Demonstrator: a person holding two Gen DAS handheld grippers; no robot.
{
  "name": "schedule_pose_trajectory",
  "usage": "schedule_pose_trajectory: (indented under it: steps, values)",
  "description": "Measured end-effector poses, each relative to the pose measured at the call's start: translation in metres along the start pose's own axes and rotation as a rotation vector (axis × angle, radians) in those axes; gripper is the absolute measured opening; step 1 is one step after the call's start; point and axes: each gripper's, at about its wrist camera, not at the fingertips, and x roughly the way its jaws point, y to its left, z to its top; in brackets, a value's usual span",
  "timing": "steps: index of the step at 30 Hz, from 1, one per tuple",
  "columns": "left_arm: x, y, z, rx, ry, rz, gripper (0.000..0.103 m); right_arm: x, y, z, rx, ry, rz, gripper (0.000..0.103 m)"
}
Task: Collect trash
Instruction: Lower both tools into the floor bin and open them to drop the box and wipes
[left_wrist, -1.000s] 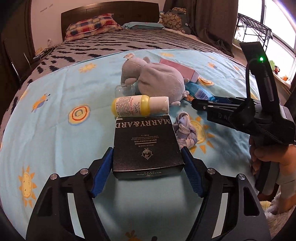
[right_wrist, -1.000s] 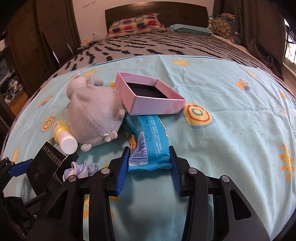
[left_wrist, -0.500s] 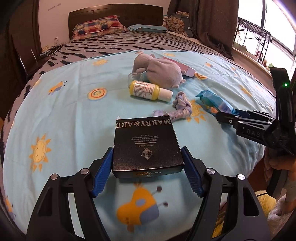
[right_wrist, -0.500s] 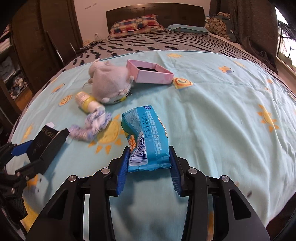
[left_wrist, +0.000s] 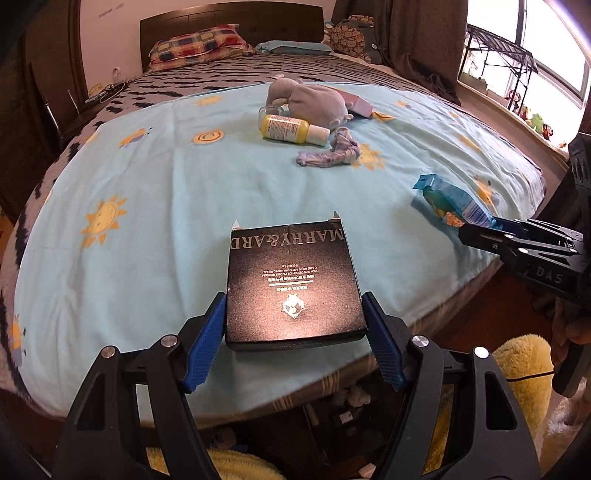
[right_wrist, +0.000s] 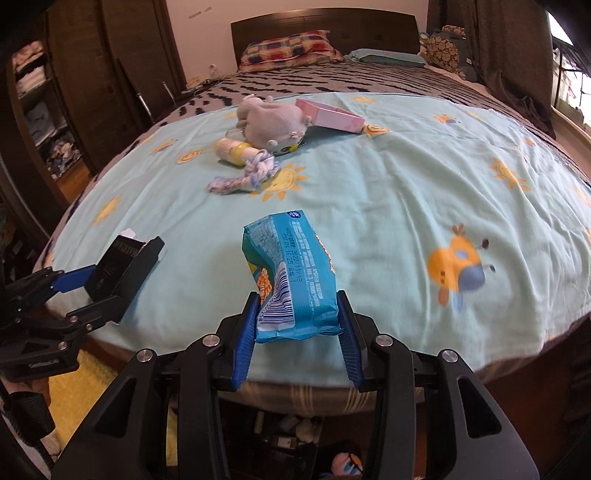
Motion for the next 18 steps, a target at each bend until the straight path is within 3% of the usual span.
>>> schedule_pose_trajectory:
  steps: [9,18]
  values:
    - [-0.029,-0.023,-0.046,0.032,0.012,-0.046,0.068,-0.030,0.009,-0.050,0.012,0.017,0.016,0.042]
    - [-0.033,-0.039,-0.083,0.039,0.065,-0.095,0.068,-0.026,0.014,-0.098,0.048,0.101,0.021,0.042]
